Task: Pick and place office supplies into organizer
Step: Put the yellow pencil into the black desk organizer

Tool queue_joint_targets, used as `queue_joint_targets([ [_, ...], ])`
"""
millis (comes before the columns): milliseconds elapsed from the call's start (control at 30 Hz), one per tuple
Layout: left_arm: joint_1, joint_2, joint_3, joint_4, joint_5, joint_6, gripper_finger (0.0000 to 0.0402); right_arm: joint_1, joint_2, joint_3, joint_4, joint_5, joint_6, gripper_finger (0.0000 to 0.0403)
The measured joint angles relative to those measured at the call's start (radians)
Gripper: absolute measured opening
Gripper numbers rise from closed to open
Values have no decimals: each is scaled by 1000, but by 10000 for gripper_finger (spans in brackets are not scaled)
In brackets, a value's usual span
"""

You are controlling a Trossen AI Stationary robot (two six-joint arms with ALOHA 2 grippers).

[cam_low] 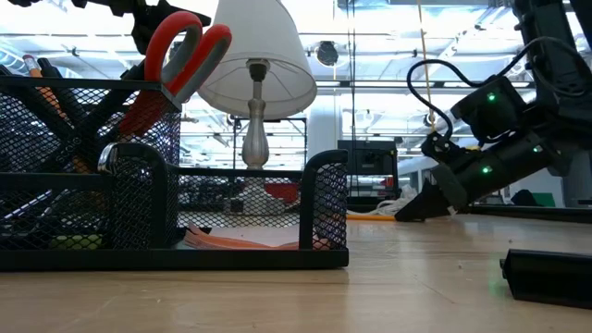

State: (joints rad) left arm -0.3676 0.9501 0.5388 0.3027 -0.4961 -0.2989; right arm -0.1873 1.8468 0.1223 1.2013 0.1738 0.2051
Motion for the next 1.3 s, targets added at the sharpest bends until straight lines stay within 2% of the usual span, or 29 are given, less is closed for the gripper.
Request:
queue_joint_targets([
  [233,0,0,0,-1,0,0,273,49,-3,-4,129,-100,-1,13],
  [567,0,0,0,-16,0,0,273,166,-98,13,172,-87,-35,13],
  [700,0,0,1,-19,0,2,273,233,-168,19,172,-60,-38,13],
  [1000,-3,14,2,-45,0,-18,273,388,-333,18,186,85,-101,13],
  [1200,-10,21,1,-42,16,-36,273,462,-367,19,188,96,-98,13],
  [1300,-15,21,1,-37,21,-32,273,501,-367,31,185,161,-128,13],
])
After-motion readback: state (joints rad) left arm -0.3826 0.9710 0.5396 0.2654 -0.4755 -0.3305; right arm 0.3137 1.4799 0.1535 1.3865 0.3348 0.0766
